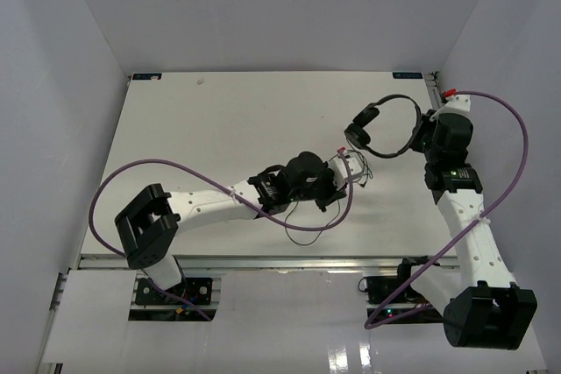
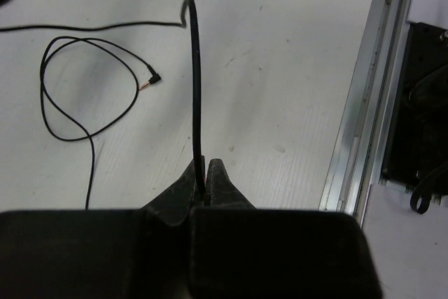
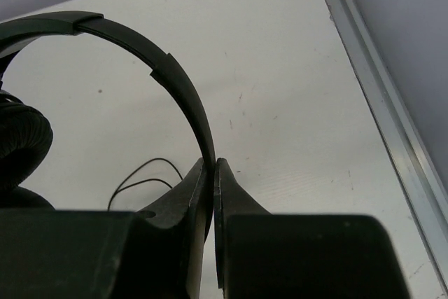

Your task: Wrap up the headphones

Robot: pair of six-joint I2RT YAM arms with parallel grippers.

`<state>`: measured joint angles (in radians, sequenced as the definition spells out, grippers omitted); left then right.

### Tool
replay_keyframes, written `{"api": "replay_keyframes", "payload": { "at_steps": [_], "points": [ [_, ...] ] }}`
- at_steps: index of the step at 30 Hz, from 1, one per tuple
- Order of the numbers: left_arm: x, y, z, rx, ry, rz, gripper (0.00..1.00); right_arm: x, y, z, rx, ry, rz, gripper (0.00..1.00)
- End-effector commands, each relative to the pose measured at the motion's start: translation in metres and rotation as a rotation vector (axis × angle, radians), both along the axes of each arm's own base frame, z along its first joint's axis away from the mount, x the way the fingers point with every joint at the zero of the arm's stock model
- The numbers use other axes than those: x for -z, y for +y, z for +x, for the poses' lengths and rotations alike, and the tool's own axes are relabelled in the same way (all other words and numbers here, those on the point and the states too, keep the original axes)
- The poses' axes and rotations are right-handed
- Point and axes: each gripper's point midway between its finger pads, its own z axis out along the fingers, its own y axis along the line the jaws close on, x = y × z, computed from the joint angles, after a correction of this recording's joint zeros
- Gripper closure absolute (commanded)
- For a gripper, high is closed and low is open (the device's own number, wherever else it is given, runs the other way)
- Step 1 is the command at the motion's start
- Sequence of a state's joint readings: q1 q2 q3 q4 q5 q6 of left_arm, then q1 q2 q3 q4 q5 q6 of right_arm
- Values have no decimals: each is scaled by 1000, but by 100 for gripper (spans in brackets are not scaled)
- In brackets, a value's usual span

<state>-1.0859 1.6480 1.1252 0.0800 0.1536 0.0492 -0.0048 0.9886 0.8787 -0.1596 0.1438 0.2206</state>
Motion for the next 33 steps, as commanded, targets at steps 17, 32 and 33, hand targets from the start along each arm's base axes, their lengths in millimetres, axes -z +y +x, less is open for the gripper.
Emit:
{"api": "replay_keyframes", "payload": {
  "at_steps": [17, 32, 33],
  "points": [
    [-115, 75, 46, -156, -388, 206, 100, 1, 106, -34, -628, -124, -282, 92],
    [-118, 113, 81, -249, -394, 140, 100, -11, 158, -98, -1034, -115, -162, 92],
    [-119, 117, 81, -255, -393, 119, 100, -14, 161, -101, -1053, -114, -139, 92]
  ]
}}
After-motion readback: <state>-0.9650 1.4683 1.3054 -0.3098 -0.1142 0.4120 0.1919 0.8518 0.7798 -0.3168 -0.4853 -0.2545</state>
